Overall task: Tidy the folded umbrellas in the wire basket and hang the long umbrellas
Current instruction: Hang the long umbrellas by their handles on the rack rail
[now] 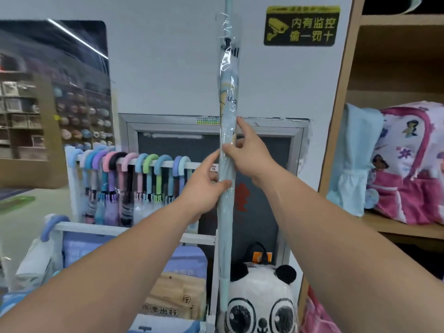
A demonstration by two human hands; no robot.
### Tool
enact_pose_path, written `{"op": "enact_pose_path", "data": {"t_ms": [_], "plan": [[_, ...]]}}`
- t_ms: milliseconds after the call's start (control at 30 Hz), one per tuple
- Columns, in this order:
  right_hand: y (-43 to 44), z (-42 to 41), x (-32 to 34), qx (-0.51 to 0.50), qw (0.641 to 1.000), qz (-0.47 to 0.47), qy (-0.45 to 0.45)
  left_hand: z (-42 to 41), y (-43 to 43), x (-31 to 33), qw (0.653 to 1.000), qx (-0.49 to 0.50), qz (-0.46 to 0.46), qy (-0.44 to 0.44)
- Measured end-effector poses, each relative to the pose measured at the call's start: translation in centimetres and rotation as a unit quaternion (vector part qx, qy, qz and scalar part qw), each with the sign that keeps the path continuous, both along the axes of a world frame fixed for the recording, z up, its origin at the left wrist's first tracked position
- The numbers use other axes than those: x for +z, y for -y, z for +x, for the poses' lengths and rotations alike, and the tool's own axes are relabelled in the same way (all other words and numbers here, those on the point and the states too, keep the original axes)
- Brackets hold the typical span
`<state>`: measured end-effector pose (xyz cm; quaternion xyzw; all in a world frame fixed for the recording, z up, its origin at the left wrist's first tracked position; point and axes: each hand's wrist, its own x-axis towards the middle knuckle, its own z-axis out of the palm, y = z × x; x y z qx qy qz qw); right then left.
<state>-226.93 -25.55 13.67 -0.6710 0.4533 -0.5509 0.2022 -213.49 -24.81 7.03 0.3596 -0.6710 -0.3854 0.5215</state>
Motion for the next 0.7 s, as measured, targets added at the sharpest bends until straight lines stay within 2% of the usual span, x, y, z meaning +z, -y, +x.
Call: {"op": "enact_pose_path", "data": {"t_ms": [300,500,700], "plan": [[4.9,2.4,3.1,-0.034,0.999,-0.026,0.003,1.9,5.0,4.8,0.997,0.049,-0.056,0.004],[6.8,4.1,5.0,-0.039,0.996,-0.07,0.031,4.6,7.8,7.8,0.997,-0.029,-0.047,0.047],[9.9,5.8,7.4,-0.046,0.99,-0.12,0.066,6.0,11.0,10.8,0.994,-0.013,-0.094,0.059]]}}
